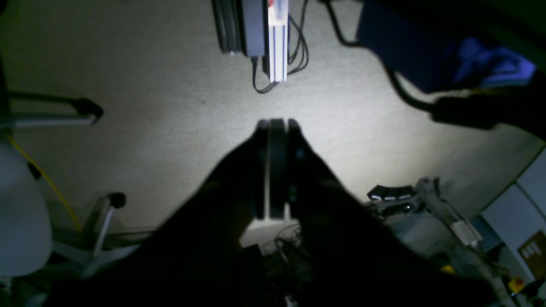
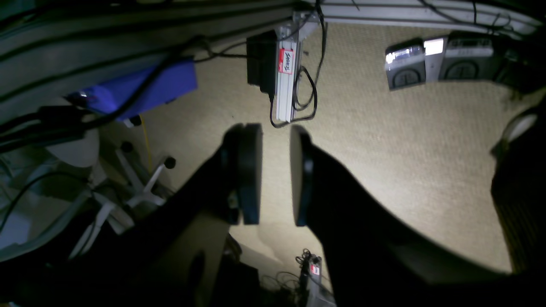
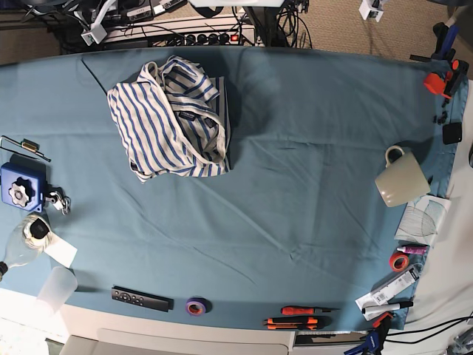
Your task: Fold the T-shirt properly
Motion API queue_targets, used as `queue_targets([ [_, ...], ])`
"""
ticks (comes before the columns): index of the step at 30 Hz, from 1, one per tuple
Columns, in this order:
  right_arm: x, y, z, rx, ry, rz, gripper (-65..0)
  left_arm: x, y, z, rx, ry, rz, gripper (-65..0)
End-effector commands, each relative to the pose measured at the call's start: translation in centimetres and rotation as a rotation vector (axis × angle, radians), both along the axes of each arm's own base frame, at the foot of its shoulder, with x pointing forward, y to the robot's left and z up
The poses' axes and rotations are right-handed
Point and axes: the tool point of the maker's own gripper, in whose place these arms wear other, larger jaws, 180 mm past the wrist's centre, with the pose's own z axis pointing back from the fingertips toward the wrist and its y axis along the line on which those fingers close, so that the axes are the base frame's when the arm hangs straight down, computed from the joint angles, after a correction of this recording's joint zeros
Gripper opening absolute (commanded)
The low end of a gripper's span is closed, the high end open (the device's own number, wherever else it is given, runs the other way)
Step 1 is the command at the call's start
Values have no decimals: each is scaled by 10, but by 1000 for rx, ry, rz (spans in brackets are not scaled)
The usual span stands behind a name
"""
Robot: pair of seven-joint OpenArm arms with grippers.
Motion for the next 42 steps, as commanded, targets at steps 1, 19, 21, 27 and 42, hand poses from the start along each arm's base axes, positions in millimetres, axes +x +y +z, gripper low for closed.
queue_targets([
  [1,-9,-8,-2,-22,33,2,-525,0,2,-2,-3,-2,7,-650],
  [19,-23,-35,-112,-66,209,-119,-525,3,12,-119,1,54,119,-650],
  [21,-25,-34,-124,-91,210,-51,-525,4,11,-128,-5,41,134,-650],
  [27,-9,-13,-155,-125,124,157,-525,18,19,-152,52,-79,113,-650],
  [42,52,-44,-191,-501,-289,327,-525,30,14,-185,59,-45,134,-650],
])
